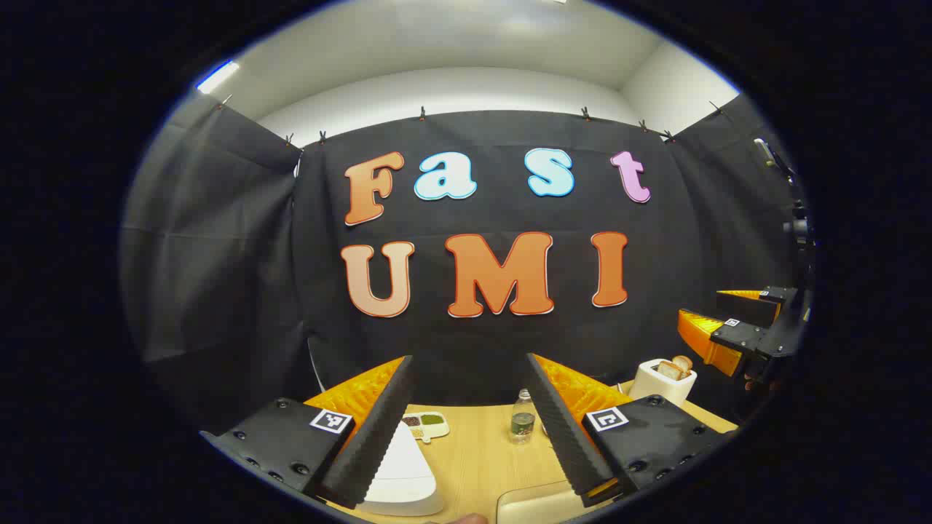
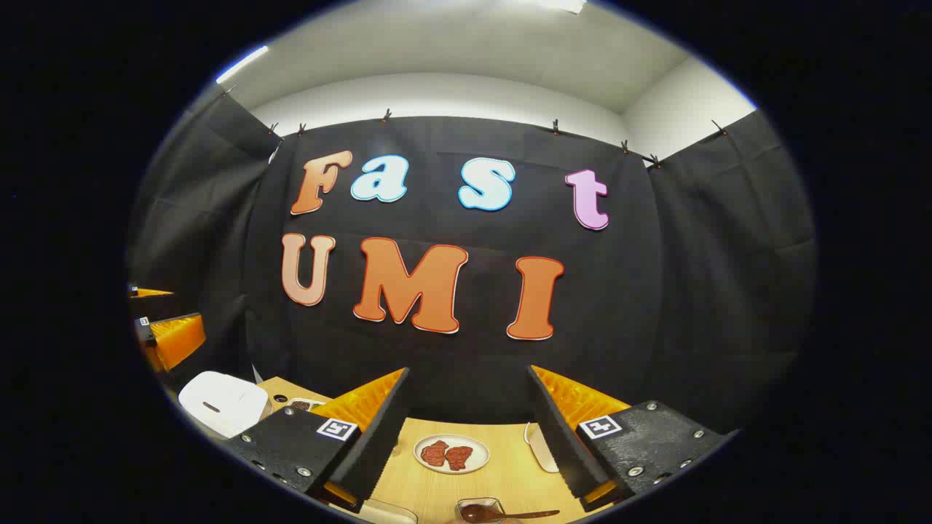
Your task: Close the left gripper, press the button to open the rice cooker; take a wooden spoon from the chopstick holder with the right hand, scoop a spoonful of rice and pour it into the rice cooker, then put the wooden spoon back into the chopstick holder.
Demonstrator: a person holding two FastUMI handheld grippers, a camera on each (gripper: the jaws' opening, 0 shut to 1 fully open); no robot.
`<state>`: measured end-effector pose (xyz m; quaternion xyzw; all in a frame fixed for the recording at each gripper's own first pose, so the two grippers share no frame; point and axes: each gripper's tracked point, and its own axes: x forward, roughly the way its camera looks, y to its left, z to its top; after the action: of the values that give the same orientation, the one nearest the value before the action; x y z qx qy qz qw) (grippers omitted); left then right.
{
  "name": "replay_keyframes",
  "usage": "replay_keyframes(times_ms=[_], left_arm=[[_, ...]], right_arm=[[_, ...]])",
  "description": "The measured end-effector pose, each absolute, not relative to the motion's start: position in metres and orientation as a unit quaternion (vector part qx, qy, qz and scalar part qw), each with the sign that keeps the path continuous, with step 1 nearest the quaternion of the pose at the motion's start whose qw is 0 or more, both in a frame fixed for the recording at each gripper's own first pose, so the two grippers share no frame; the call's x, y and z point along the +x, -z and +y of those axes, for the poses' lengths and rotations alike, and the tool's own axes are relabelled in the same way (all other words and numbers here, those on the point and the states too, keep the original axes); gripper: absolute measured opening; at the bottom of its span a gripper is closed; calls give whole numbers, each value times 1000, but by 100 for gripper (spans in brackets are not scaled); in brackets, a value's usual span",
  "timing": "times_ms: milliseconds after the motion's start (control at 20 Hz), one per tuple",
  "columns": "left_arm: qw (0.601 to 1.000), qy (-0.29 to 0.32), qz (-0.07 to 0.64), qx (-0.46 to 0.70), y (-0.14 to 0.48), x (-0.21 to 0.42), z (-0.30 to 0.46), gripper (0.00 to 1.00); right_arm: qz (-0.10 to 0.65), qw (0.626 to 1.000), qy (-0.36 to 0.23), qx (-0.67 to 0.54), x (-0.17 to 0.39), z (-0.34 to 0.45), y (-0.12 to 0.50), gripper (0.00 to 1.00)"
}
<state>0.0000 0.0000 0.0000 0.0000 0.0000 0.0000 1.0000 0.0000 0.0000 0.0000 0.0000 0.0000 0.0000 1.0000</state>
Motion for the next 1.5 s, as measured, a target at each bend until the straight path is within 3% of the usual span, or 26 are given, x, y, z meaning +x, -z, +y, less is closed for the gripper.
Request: replay_keyframes(times_ms=[250, 850, 1150, 1300, 1450, 1500], left_arm=[[1000, -12, -21, 9, -12, -15, 14, 99], [996, -66, -51, 21, -27, -36, 60, 100], [995, -95, -20, 7, -16, -20, 110, 98], [993, -122, 8, -8, -9, -7, 147, 63], [990, -117, 59, -48, 14, 8, 160, 2], [989, -111, 81, -55, 25, 11, 161, 7]], right_arm=[[6, 1000, 12, 18, -11, -9, -1, 95], [2, 999, -19, 30, -38, 22, -1, 95], [14, 1000, -6, 21, -37, 14, 5, 95], [14, 1000, 6, 9, -39, 5, 6, 95], [17, 1000, 12, 5, -43, 0, 9, 95], [18, 1000, 17, 4, -45, -3, 10, 95]])
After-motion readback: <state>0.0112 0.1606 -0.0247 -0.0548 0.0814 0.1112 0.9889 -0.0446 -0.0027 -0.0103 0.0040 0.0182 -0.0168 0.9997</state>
